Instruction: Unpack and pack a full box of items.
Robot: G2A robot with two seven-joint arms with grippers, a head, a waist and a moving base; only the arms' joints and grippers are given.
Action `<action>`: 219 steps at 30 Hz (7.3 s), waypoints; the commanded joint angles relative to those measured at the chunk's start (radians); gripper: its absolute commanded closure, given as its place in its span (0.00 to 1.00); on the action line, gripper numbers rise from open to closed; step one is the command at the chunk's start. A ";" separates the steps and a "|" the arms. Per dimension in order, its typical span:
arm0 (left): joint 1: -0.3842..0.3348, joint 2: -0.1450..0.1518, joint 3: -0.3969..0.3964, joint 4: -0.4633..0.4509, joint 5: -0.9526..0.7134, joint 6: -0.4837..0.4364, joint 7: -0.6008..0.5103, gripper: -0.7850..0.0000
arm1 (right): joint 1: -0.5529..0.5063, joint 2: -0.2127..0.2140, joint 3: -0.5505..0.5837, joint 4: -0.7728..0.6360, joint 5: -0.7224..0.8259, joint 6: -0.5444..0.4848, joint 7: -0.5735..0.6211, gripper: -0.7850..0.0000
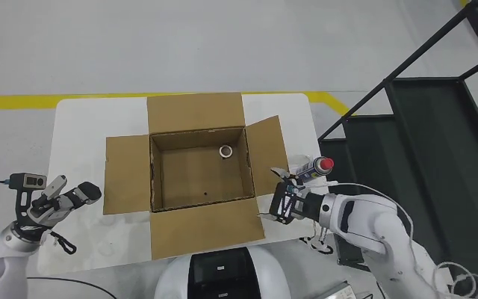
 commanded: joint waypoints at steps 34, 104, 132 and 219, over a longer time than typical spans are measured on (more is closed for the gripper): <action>0.000 0.000 0.000 0.000 0.000 0.000 0.000 0.00 | -0.078 -0.008 -0.009 0.420 -0.273 0.238 0.004 0.00; 0.000 0.000 0.000 0.000 0.000 0.000 0.000 0.00 | -0.039 0.006 0.095 -0.081 -0.228 0.212 -0.142 1.00; 0.000 0.000 0.000 0.000 0.000 0.000 0.000 0.00 | 0.193 -0.011 -0.179 0.092 -0.069 0.157 -0.044 1.00; 0.000 0.000 0.000 0.000 0.000 0.000 0.000 0.00 | 0.576 -0.138 -0.383 0.253 0.059 0.157 0.333 0.00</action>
